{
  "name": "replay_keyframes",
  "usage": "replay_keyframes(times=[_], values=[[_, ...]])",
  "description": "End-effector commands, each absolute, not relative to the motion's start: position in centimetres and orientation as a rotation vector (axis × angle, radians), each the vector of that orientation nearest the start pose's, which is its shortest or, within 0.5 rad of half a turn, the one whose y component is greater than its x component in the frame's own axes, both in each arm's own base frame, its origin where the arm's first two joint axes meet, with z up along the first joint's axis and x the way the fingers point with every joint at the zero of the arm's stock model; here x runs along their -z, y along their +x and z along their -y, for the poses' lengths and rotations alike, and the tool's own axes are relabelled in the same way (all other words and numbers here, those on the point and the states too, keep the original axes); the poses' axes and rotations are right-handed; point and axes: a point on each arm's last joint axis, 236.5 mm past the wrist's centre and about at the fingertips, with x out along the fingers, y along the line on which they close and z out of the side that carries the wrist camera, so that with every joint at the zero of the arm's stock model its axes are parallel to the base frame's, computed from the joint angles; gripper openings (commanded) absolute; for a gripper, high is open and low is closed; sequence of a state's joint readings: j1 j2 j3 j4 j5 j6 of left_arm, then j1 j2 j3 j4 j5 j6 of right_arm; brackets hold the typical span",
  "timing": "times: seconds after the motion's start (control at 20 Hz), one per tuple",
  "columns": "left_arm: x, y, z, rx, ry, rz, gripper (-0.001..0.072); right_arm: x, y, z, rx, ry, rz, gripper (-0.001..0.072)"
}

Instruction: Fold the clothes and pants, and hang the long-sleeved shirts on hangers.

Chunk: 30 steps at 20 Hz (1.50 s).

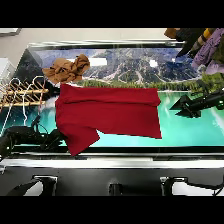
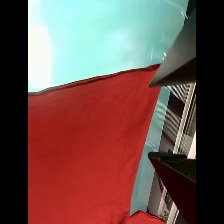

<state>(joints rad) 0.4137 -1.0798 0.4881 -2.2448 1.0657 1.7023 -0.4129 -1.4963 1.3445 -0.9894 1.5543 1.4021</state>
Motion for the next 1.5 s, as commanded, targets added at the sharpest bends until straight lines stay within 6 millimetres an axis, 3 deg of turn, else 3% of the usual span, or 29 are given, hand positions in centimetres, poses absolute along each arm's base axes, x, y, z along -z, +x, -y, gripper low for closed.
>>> replay_keyframes(times=[0.0,0.05,0.1,0.15,0.2,0.35,0.5,0.6,0.75,0.95,1.15,1.45], values=[[10.0,25.9,3.7,-0.038,-0.953,-1.388,0.0482,-1.9,36.5,1.8,-0.247,0.686,-1.473,0.0475],[10.2,25.9,3.8,-0.037,-0.955,-1.392,0.0456,-1.9,36.5,1.8,-0.247,0.686,-1.473,0.0475],[10.3,25.9,3.9,-0.037,-0.954,-1.395,0.0376,-1.9,36.5,1.8,-0.248,0.685,-1.473,0.0475],[10.3,25.9,3.8,-0.038,-0.953,-1.394,0.0165,-2.0,36.3,1.7,-0.258,0.680,-1.479,0.0475],[10.3,25.9,3.8,-0.038,-0.953,-1.393,0.0013,-2.1,36.3,1.7,-0.262,0.678,-1.475,0.0475],[10.3,26.0,3.8,-0.039,-0.951,-1.392,0.0017,-2.8,36.5,4.2,-0.219,0.704,-1.409,0.0475],[10.3,25.9,3.8,-0.039,-0.948,-1.394,0.0017,-2.0,35.0,6.9,-0.161,0.822,-1.406,0.0475],[10.3,25.9,3.8,-0.039,-0.948,-1.394,0.0017,0.5,32.9,5.9,-0.172,0.868,-1.471,0.0475],[10.3,25.8,3.8,-0.038,-0.950,-1.397,0.0017,4.3,30.1,3.0,-0.223,0.909,-1.554,0.0476],[10.3,25.7,3.9,-0.034,-0.951,-1.402,0.0017,7.3,28.6,0.5,-0.259,0.903,-1.578,0.0477],[10.3,25.7,3.9,-0.035,-0.952,-1.402,0.0017,9.0,28.7,-0.3,-0.239,0.845,-1.577,0.0477],[10.3,25.7,3.9,-0.038,-0.956,-1.402,0.0017,9.4,28.1,-0.6,-0.241,0.840,-1.598,0.0476]])
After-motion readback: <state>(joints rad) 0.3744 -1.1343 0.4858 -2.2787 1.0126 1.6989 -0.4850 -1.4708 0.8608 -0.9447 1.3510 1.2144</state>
